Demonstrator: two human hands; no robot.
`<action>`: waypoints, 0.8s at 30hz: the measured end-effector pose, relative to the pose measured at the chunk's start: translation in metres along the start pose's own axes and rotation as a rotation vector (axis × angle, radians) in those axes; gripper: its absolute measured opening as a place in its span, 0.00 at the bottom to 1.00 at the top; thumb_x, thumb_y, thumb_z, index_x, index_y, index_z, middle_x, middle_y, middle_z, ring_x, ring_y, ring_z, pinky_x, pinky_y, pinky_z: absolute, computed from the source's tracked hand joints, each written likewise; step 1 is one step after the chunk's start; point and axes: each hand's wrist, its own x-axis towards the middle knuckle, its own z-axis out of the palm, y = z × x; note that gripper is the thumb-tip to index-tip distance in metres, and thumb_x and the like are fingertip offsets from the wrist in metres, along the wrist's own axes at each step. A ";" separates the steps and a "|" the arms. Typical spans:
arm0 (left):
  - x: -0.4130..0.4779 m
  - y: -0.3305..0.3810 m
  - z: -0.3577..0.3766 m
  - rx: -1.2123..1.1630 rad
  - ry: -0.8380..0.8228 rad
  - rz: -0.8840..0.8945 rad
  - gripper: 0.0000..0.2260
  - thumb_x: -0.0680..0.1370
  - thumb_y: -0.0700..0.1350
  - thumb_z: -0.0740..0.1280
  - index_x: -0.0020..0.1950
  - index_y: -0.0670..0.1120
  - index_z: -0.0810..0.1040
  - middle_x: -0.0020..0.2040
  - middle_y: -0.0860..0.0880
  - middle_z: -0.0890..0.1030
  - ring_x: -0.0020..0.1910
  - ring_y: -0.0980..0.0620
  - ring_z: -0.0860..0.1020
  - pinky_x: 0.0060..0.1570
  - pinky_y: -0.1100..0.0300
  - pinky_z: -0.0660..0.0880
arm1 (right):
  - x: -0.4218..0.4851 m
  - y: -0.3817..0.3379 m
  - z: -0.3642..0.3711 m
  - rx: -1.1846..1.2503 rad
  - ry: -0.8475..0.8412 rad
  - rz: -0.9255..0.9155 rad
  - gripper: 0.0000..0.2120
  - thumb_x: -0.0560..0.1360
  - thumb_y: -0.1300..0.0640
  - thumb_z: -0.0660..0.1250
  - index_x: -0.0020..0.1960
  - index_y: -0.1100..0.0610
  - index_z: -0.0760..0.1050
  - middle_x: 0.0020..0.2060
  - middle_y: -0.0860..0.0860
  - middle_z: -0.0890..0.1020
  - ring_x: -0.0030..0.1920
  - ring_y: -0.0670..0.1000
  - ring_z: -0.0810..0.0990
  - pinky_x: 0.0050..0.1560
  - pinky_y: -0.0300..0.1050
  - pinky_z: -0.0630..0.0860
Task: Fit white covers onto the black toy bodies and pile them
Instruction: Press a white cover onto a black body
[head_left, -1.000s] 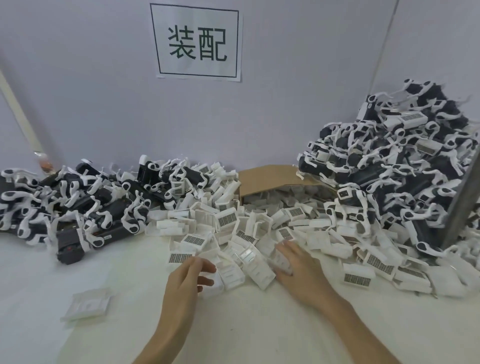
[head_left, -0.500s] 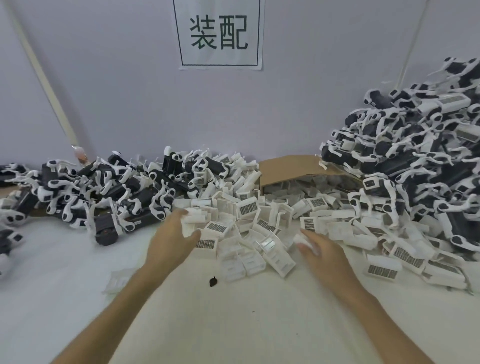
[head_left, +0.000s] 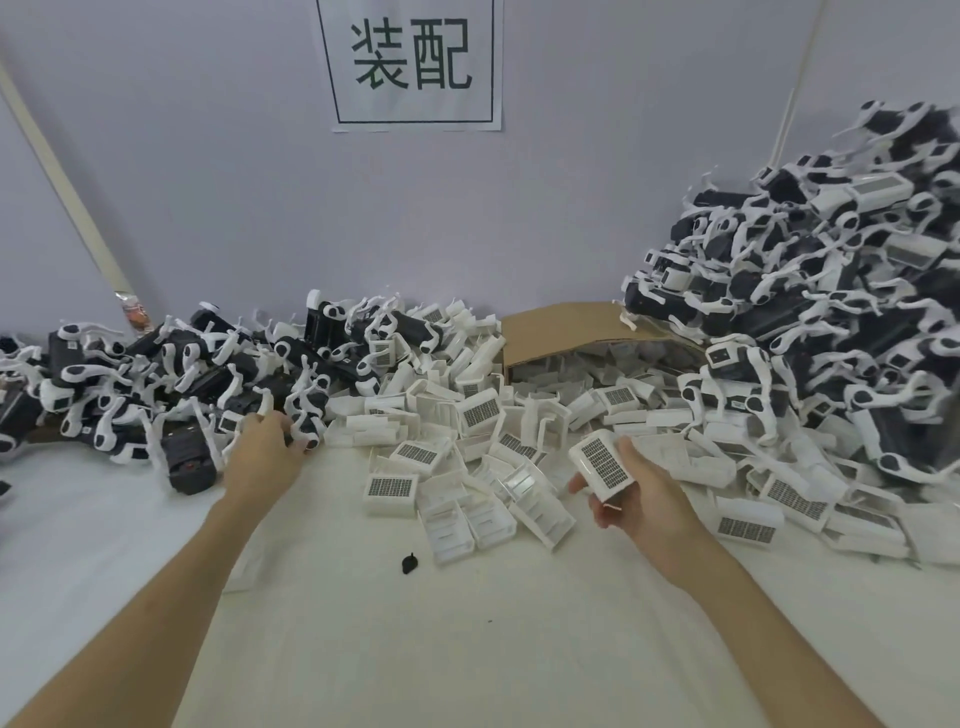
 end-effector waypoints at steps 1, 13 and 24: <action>-0.003 0.002 0.001 0.009 0.042 0.038 0.06 0.82 0.41 0.65 0.52 0.38 0.76 0.57 0.37 0.75 0.49 0.39 0.75 0.49 0.47 0.71 | 0.000 0.000 0.000 0.032 -0.025 0.030 0.20 0.85 0.48 0.53 0.58 0.62 0.77 0.40 0.63 0.83 0.28 0.52 0.73 0.28 0.43 0.70; -0.071 0.120 -0.045 -1.098 -0.156 -0.117 0.05 0.83 0.43 0.63 0.52 0.41 0.75 0.50 0.46 0.81 0.46 0.50 0.80 0.41 0.59 0.77 | -0.005 -0.005 -0.001 0.090 -0.122 0.075 0.16 0.81 0.64 0.61 0.65 0.53 0.78 0.46 0.55 0.85 0.38 0.56 0.84 0.37 0.45 0.80; -0.160 0.147 0.002 -1.768 -0.979 -0.475 0.10 0.77 0.40 0.68 0.42 0.38 0.87 0.48 0.41 0.85 0.45 0.47 0.85 0.46 0.56 0.83 | -0.008 -0.007 0.003 0.045 -0.127 0.009 0.14 0.70 0.58 0.73 0.54 0.58 0.75 0.43 0.56 0.83 0.33 0.51 0.77 0.32 0.40 0.73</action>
